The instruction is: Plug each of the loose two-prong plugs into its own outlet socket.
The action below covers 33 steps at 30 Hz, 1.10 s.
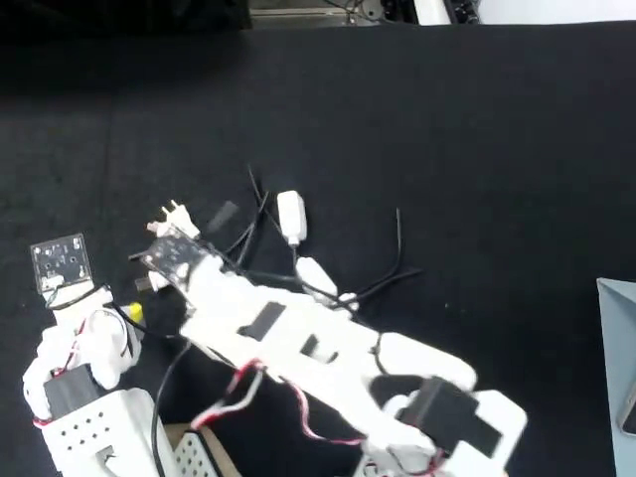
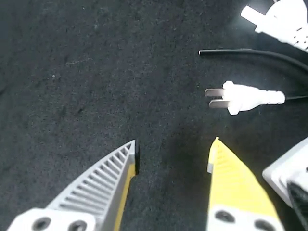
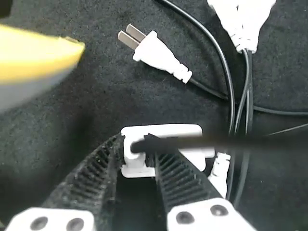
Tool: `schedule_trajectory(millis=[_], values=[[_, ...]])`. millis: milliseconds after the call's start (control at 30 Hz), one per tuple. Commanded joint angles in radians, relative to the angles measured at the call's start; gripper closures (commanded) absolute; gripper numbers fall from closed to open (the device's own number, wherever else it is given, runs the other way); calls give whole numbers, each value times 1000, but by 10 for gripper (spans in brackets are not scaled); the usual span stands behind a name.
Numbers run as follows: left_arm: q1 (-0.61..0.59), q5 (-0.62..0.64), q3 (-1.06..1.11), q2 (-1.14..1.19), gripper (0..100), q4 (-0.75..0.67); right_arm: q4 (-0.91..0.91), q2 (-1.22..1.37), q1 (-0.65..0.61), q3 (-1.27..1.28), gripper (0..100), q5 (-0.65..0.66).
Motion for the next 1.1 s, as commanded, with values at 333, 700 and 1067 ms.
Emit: schedule_trajectory(millis=[333,700,1067], values=[[-2,8,1,-8,758,-29,150,61,21,-90,987,11],[-4,9,1,-8,756,-29,141,-242,114,-24,987,6],[-1,9,1,-8,756,-29,147,-556,120,-39,987,-64]])
